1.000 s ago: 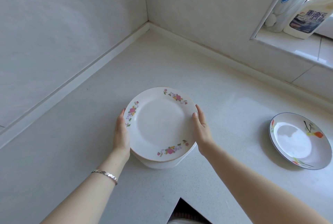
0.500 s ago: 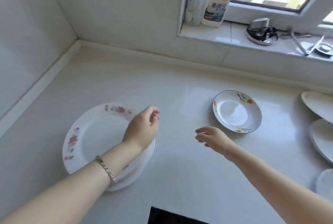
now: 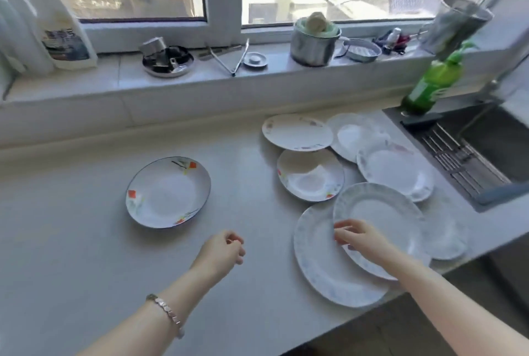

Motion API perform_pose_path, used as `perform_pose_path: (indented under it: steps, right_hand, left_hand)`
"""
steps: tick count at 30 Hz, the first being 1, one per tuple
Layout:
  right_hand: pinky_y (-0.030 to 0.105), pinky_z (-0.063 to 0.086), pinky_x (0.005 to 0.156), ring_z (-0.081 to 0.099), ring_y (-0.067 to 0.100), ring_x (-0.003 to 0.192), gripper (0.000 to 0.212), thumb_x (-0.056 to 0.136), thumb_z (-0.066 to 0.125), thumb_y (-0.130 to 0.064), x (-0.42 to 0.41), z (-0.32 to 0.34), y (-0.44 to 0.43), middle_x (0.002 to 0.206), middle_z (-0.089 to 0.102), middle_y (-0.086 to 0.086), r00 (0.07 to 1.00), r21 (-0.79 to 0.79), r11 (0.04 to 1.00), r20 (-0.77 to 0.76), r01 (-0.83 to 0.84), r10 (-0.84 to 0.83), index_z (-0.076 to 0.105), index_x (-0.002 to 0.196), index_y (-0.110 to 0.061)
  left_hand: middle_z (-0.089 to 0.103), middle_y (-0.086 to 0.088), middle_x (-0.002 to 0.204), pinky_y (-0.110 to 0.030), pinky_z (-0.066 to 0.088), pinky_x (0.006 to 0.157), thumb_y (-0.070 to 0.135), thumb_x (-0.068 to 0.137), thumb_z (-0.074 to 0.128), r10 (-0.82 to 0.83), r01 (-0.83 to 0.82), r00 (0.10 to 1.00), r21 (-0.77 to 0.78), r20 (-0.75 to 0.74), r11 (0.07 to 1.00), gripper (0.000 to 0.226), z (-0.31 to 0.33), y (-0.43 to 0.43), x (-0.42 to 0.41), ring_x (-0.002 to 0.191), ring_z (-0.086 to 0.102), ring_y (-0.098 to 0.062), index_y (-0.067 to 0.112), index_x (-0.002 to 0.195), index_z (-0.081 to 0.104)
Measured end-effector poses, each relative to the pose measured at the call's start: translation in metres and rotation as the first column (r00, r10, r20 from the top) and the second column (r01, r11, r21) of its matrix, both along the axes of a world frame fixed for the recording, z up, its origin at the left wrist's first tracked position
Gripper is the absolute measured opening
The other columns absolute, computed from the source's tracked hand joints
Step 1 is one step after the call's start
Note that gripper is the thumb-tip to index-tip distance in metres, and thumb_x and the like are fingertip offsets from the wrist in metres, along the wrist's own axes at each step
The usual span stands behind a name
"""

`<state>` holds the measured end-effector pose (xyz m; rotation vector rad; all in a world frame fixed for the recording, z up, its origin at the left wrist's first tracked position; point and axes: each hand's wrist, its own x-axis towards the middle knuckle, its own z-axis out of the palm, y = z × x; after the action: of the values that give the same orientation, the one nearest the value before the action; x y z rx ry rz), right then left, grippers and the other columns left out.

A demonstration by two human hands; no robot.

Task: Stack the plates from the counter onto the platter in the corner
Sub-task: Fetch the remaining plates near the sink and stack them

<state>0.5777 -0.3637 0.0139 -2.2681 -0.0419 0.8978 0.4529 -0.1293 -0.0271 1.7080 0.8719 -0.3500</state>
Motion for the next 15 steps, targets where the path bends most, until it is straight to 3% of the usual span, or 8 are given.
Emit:
perform_pose_path:
  steps: [2,6,8,9,12,15]
  right_hand:
    - [0.033,0.048,0.089,0.063,0.011,0.087,0.024,0.089,0.055,-0.018,0.028,-0.006,-0.042,0.089,0.067,-0.002,0.999,-0.020,0.999,0.022,0.030,-0.030,0.061,0.112,-0.014]
    - [0.030,0.044,0.085,0.057,0.017,0.099,0.027,0.091,0.052,-0.018,0.071,-0.019,-0.113,0.109,0.064,0.006,0.988,-0.059,0.991,0.103,0.120,-0.113,0.060,0.117,-0.013]
    - [0.029,0.040,0.082,0.053,0.017,0.099,0.032,0.092,0.051,-0.019,0.089,-0.023,-0.139,0.116,0.062,0.008,0.963,-0.081,0.974,0.187,0.210,-0.192,0.057,0.121,-0.009]
    - [0.030,0.040,0.081,0.053,0.020,0.102,0.035,0.092,0.051,-0.021,0.096,-0.025,-0.149,0.120,0.059,0.011,0.947,-0.086,0.961,0.215,0.261,-0.238,0.054,0.124,-0.007]
    - [0.036,0.041,0.085,0.049,0.030,0.116,0.049,0.091,0.052,-0.028,0.114,-0.037,-0.168,0.134,0.045,0.017,0.927,-0.134,0.930,0.207,0.343,-0.312,0.042,0.134,-0.006]
    - [0.034,0.045,0.076,0.052,0.027,0.103,0.056,0.088,0.057,-0.029,0.124,-0.052,-0.171,0.125,0.048,0.016,0.937,-0.088,0.933,0.034,0.349,-0.347,0.037,0.134,-0.004]
  left_hand:
    - [0.058,-0.002,0.071,-0.023,0.039,0.053,0.009,0.091,0.041,0.006,-0.009,0.998,-0.054,-0.055,0.998,0.024,-0.014,-0.041,0.030,0.060,0.056,-0.015,0.018,0.071,0.051]
    - [0.059,-0.011,0.079,-0.031,0.046,0.069,0.034,0.075,0.051,-0.013,0.006,0.992,-0.054,-0.125,0.999,0.018,-0.048,-0.103,0.078,0.077,0.059,-0.025,0.016,0.075,0.052]
    - [0.058,-0.014,0.085,-0.036,0.050,0.078,0.032,0.086,0.054,0.068,-0.072,0.985,-0.020,-0.157,0.997,0.021,-0.057,-0.119,0.092,0.093,0.063,-0.032,0.012,0.084,0.051]
    - [0.056,-0.012,0.083,-0.036,0.048,0.074,0.030,0.089,0.053,0.100,-0.101,0.981,0.001,-0.167,0.995,0.021,-0.060,-0.125,0.096,0.098,0.064,-0.034,0.010,0.080,0.051]
    - [0.057,-0.014,0.079,-0.028,0.037,0.067,0.024,0.093,0.050,0.157,-0.145,0.966,0.068,-0.206,0.987,0.034,-0.067,-0.134,0.102,0.087,0.064,-0.034,0.011,0.062,0.050]
    - [0.056,-0.016,0.078,-0.028,0.035,0.067,0.023,0.094,0.050,0.197,-0.175,0.958,0.119,-0.209,0.977,0.039,-0.074,-0.136,0.106,0.078,0.055,-0.026,0.013,0.056,0.046]
